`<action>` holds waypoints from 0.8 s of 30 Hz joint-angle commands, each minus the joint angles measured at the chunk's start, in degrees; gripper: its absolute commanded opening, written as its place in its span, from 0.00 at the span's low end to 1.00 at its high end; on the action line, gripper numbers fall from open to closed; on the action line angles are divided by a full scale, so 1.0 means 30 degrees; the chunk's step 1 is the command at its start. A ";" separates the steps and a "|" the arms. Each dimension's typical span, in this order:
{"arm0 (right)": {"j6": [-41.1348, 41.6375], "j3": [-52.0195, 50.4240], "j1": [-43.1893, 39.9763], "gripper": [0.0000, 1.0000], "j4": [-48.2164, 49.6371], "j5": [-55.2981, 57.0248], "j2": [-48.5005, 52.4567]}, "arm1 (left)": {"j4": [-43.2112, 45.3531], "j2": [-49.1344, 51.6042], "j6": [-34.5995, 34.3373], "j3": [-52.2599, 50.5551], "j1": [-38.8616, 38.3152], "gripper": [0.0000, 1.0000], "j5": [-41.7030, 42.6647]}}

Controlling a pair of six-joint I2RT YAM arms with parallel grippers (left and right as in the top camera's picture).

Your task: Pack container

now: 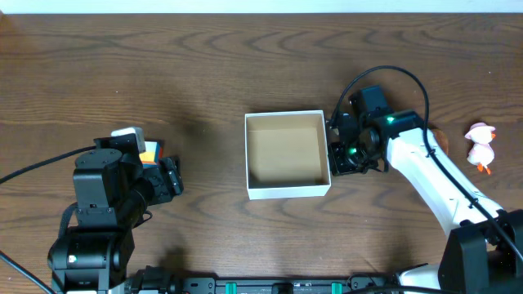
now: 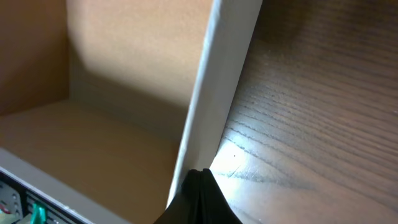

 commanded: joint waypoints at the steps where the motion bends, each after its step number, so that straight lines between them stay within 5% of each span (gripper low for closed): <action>1: -0.0095 -0.0619 0.0240 0.02 0.0423 -0.0357 0.0095 | 0.0000 0.0058 -0.0044 0.0299 0.0087 0.79 0.0131; 24: -0.0627 -0.0699 0.0240 0.01 0.1107 -0.1982 0.0095 | 0.0000 0.0058 -0.0044 0.0299 0.0087 0.79 0.0131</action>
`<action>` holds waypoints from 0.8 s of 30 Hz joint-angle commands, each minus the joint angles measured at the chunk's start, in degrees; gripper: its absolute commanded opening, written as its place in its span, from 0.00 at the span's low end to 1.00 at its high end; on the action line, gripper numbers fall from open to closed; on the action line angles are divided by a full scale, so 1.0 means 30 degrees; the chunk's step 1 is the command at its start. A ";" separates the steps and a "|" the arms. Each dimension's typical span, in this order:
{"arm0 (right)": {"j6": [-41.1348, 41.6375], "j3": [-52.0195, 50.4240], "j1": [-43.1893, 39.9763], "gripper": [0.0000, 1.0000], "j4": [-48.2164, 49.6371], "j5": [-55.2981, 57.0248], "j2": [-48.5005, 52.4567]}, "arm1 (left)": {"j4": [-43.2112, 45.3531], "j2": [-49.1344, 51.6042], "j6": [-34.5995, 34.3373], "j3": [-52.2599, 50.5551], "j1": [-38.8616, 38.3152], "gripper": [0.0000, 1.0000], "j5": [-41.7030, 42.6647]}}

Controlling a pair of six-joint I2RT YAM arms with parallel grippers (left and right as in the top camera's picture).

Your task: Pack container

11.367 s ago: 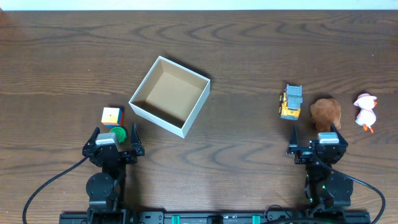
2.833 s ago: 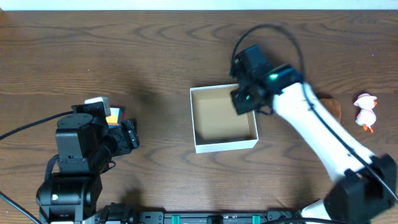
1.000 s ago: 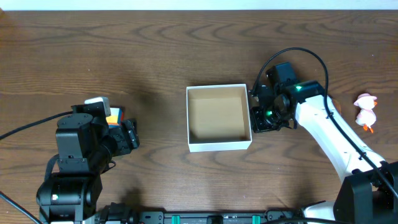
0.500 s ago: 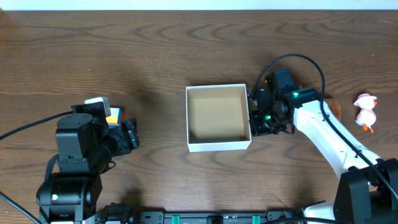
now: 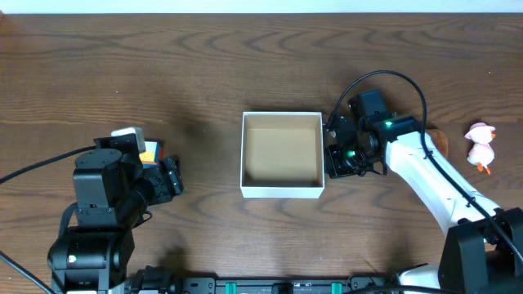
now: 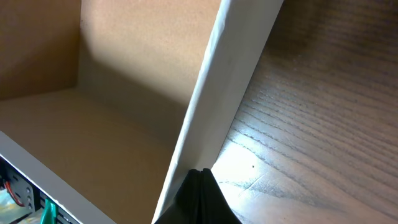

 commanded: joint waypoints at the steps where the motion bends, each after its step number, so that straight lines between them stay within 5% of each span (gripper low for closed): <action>1: -0.0379 -0.0036 0.0240 0.02 0.0219 -0.0525 0.0087 | 0.0000 0.0058 -0.0044 0.0299 0.0087 0.79 0.0131; 12: 0.1202 0.1457 -0.0925 0.10 0.0007 0.4736 -0.0299 | 0.0015 0.0058 -0.0036 0.0299 0.0087 0.80 0.0124; 13: 0.1202 0.1872 -0.1166 0.15 -0.0248 0.5049 -0.0444 | 0.0007 0.0058 -0.0036 0.0299 0.0087 0.80 0.0124; 14: 0.1049 0.2535 -0.1537 0.24 -0.0663 0.5377 -0.0634 | 0.0007 0.0058 -0.0036 0.0299 0.0087 0.93 0.0124; 15: 0.0758 0.3264 -0.1887 0.39 -0.1093 0.5574 -0.0831 | 0.0007 0.0058 -0.0036 0.0299 0.0087 0.96 0.0124; 17: -0.0160 0.4656 -0.2514 0.87 -0.1734 0.5552 -0.1158 | 0.0015 0.0058 -0.0036 0.0299 0.0087 0.98 0.0124; 18: -0.0474 0.5362 -0.2812 0.99 -0.1960 0.5559 -0.1319 | 0.0015 0.0058 -0.0036 0.0299 0.0087 0.98 0.0124; 21: -0.0175 0.7031 -0.3621 0.99 -0.2455 0.5617 -0.1632 | 0.0007 0.0058 -0.0036 0.0299 0.0087 0.98 0.0124; 24: 0.3249 0.7628 -0.4284 0.99 -0.2572 0.7614 -0.1610 | 0.0007 0.0058 -0.0044 0.0299 0.0087 0.98 0.0124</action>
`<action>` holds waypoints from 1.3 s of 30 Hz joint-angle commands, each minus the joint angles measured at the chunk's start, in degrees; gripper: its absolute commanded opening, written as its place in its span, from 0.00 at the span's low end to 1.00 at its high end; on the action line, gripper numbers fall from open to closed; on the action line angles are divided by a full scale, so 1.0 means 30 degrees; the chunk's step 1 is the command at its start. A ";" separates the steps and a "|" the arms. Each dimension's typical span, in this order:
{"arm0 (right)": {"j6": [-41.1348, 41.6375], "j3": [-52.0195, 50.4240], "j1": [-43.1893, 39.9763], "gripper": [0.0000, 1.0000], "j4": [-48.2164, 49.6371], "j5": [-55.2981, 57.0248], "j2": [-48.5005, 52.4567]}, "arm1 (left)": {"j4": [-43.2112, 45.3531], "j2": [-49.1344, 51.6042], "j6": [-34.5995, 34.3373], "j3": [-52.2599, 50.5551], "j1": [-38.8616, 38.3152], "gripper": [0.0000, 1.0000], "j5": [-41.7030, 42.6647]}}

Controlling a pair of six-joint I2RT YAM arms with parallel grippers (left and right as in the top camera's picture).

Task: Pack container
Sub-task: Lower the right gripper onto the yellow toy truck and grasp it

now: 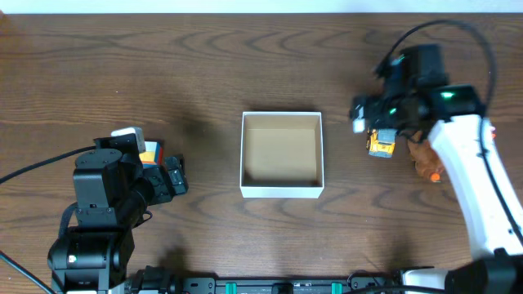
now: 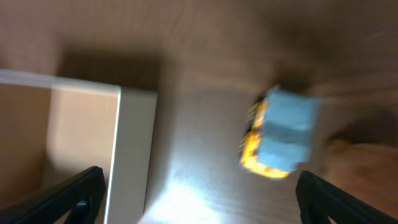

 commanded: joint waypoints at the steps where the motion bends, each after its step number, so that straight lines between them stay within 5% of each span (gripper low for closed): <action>1: 0.3359 0.0495 -0.0714 0.99 -0.0211 0.2761 -0.0175 | 0.0000 0.0058 -0.0044 0.0299 0.0087 0.98 0.0131; 16: 0.4044 0.0474 -0.1217 0.99 0.0962 0.3920 0.4845 | 0.0000 0.0066 -0.0044 0.0299 0.0080 0.98 0.0131; 39: 0.4051 0.0000 -0.1202 0.96 0.0852 0.3373 0.7927 | 0.0000 0.0066 -0.0044 0.0299 0.0087 0.98 0.0131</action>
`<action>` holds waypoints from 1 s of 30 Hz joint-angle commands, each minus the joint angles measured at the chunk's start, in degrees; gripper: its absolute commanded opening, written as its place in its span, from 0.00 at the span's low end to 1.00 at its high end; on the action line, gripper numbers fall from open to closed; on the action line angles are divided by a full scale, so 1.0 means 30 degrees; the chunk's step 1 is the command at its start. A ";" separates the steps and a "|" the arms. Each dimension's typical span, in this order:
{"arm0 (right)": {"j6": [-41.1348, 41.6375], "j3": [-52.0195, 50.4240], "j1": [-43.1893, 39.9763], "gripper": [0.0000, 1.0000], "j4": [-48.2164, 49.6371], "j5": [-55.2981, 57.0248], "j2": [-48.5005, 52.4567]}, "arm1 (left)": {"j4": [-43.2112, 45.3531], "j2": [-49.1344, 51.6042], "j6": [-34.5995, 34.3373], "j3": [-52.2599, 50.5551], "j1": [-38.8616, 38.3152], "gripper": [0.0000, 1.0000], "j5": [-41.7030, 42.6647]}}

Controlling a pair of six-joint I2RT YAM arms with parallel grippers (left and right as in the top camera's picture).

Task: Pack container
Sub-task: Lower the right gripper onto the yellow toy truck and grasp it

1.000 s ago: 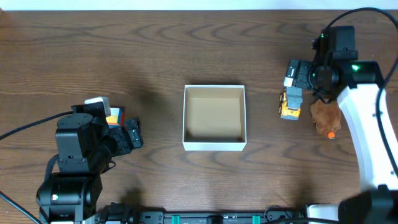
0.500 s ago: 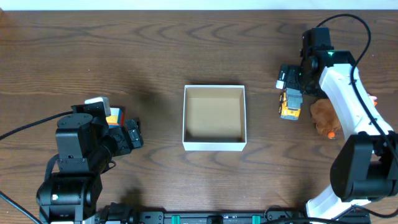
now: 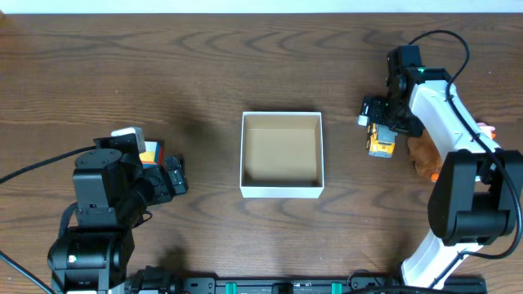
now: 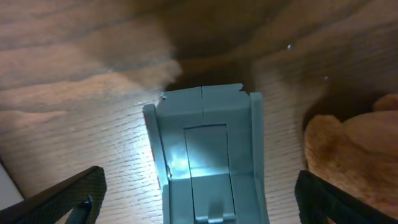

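Observation:
The white cardboard box [image 3: 282, 189] with a brown inside stands open in the middle of the table. To its right lies a toy truck [image 3: 380, 144], yellow with a grey-blue top [image 4: 205, 155]. My right gripper [image 4: 202, 208] hangs open low over the truck, one fingertip [image 4: 59, 199] on each side of it. At the left, my left gripper [image 3: 170, 180] rests near the table; I cannot see how its jaws stand.
A brown plush toy [image 3: 425, 155] lies just right of the truck and fills the right edge of the right wrist view as brown plush [image 4: 354, 149]. A pink toy [image 3: 489, 131] peeks out behind the right arm. An orange object [image 3: 149, 152] sits by the left arm.
My right gripper was open higher over the truck with the box's edge in view. Now it is lower and close over the truck, fingers either side. The left arm has not moved.
First my right gripper was shut against the right wall of the slightly skewed box. Then the box stood a little further left and square. After that the gripper was open over the truck, right of the box, and now it sits low around it.

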 commanded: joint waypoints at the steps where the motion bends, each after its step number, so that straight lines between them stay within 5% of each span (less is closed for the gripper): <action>1: 0.0248 -0.0219 -0.0066 0.96 -0.0007 -0.0284 0.0189 | 0.0007 0.0066 -0.0036 0.0299 0.0087 0.98 0.0131; 6: 0.0248 -0.0350 -0.0051 0.95 -0.0015 -0.0299 0.0204 | 0.0007 0.0066 -0.0044 0.0299 0.0080 0.98 0.0131; 17: 0.0248 -0.0364 -0.0051 0.70 -0.0124 -0.0306 0.0204 | 0.0007 0.0066 -0.0036 0.0299 0.0080 0.98 0.0131; 30: 0.0248 -0.0364 -0.0051 0.61 -0.0189 -0.0299 0.0204 | 0.0007 0.0066 -0.0044 0.0299 0.0080 0.98 0.0131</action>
